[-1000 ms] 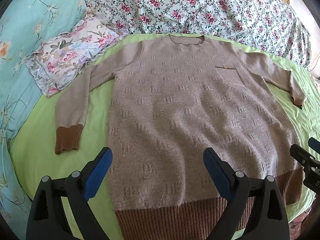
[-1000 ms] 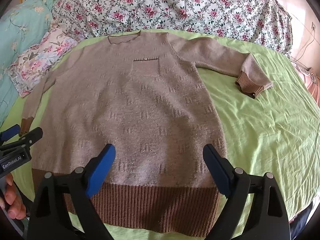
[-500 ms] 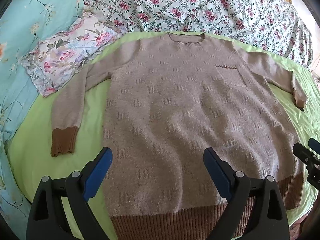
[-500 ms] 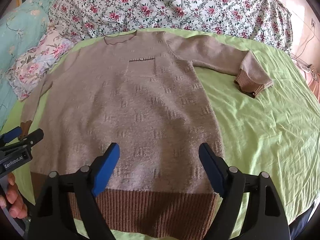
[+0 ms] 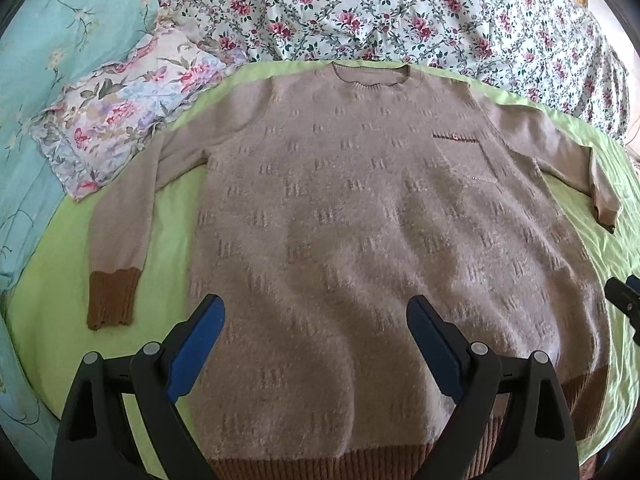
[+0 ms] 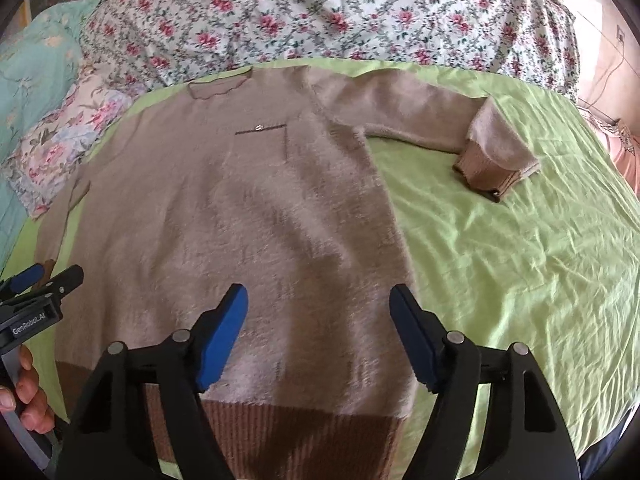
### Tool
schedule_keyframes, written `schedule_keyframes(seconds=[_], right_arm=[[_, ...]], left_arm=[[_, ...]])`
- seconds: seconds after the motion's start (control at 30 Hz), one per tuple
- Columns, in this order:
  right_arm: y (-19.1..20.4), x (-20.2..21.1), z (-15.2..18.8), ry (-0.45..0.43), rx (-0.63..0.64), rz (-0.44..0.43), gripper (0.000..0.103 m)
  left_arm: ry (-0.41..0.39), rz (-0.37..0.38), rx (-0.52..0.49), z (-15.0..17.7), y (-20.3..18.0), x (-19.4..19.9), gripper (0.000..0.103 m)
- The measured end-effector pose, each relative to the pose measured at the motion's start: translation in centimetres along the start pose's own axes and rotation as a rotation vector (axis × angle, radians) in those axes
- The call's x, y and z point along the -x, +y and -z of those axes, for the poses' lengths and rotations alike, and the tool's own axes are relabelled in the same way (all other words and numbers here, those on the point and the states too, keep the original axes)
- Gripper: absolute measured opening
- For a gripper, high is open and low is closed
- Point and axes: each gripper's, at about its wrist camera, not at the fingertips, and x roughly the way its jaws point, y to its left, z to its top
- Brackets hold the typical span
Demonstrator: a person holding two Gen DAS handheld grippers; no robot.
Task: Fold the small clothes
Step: 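Move the right gripper over the sweater toward the brown sleeve cuff, then grasp the brown ribbed cuff with the right gripper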
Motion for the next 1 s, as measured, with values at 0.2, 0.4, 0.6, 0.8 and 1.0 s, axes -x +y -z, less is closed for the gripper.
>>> schedule_keyframes(seconds=[0.2, 0.4, 0.6, 0.8, 1.0], right_arm=[[-3.3, -0.8, -1.7, -0.012, -0.048, 0.029, 0.073], [-6.9, -1.9, -3.8, -0.020, -0.092, 0.058, 0.070], [-10.4, -3.5, -6.0, -0.023, -0.133, 0.062, 0.070], [-13.1, -5.8, -7.8, -0.018, -0.150, 0.087, 0.070], [-15.0, -9.0, -9.4, 0.010, -0.149, 0.103, 0.068]], left_arm=[[0.010, 0.008, 0.003, -1.1, -0.5, -0.9, 0.093], [0.011, -0.003, -0.008, -2.3, -1.0, -1.7, 0.093], [0.015, -0.003, -0.011, -3.5, -1.3, -2.8, 0.093], [0.027, -0.002, -0.004, -4.6, -1.7, -4.4, 0.093], [0.040, 0.016, -0.027, -5.9, -3.0, -7.0, 0.093]])
